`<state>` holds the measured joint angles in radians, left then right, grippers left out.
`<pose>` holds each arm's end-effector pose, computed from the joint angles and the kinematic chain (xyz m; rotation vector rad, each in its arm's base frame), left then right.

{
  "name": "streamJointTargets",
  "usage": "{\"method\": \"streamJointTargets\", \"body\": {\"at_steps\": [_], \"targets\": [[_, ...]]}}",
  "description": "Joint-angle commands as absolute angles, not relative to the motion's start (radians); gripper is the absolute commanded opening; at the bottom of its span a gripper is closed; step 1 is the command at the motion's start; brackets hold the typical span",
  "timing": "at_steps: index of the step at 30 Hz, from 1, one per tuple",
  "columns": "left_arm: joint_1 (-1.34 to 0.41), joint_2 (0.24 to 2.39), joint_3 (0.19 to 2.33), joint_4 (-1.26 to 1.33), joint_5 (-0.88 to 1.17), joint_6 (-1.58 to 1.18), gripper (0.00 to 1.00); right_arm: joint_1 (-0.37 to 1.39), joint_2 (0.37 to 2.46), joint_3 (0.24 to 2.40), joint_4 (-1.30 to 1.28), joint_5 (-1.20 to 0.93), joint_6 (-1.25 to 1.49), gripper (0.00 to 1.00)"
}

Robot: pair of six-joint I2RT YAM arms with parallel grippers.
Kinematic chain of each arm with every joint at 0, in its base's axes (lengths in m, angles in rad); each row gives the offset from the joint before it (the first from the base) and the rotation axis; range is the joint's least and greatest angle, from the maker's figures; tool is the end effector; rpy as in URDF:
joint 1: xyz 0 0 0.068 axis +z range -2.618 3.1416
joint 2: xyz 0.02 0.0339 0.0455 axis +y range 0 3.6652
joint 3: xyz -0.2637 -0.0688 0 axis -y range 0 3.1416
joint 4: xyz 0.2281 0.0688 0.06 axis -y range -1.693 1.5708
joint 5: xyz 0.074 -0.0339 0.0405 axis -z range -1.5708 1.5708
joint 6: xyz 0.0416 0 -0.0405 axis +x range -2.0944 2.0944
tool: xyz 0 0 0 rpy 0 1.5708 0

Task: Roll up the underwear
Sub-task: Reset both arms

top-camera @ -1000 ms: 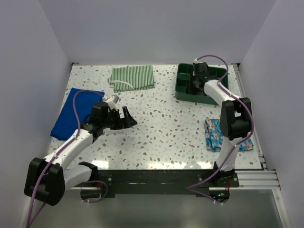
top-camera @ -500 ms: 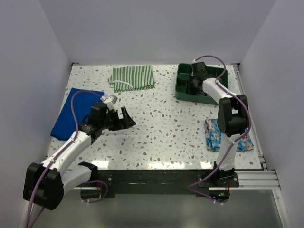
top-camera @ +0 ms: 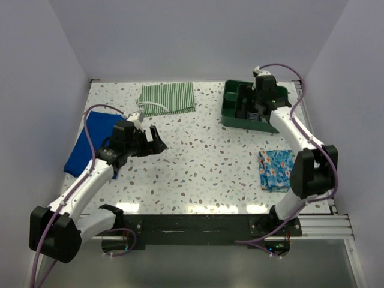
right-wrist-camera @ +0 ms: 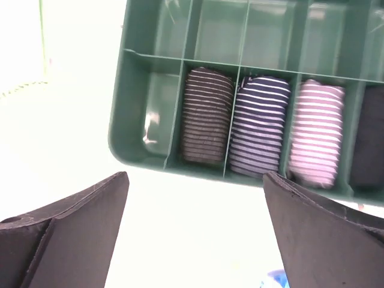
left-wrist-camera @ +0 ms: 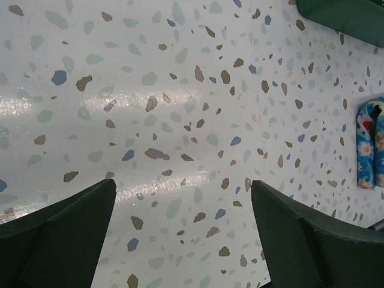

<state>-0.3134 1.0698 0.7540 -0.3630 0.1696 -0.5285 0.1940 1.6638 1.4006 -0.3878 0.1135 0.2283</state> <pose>0.2055 -0.0740 0.2588 -0.1550 2.3129 -0.6322 0.3660 0.0671 0.3048 0.1004 2.2167 0.1071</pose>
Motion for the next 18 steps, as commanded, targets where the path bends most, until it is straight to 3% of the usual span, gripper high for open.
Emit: {"method": "streamJointTargets", "body": {"at_steps": [1,18], "targets": [[-0.308,1.016,0.810,-0.380,0.084,-0.483,1.00,0.189,1.519,1.298,-0.357,0.123,0.247,0.99],[-0.308,0.980,0.983,-0.407,-0.156,-0.370,1.00,0.189,0.984,0.870,-0.299,0.187,0.313,0.99]]}}
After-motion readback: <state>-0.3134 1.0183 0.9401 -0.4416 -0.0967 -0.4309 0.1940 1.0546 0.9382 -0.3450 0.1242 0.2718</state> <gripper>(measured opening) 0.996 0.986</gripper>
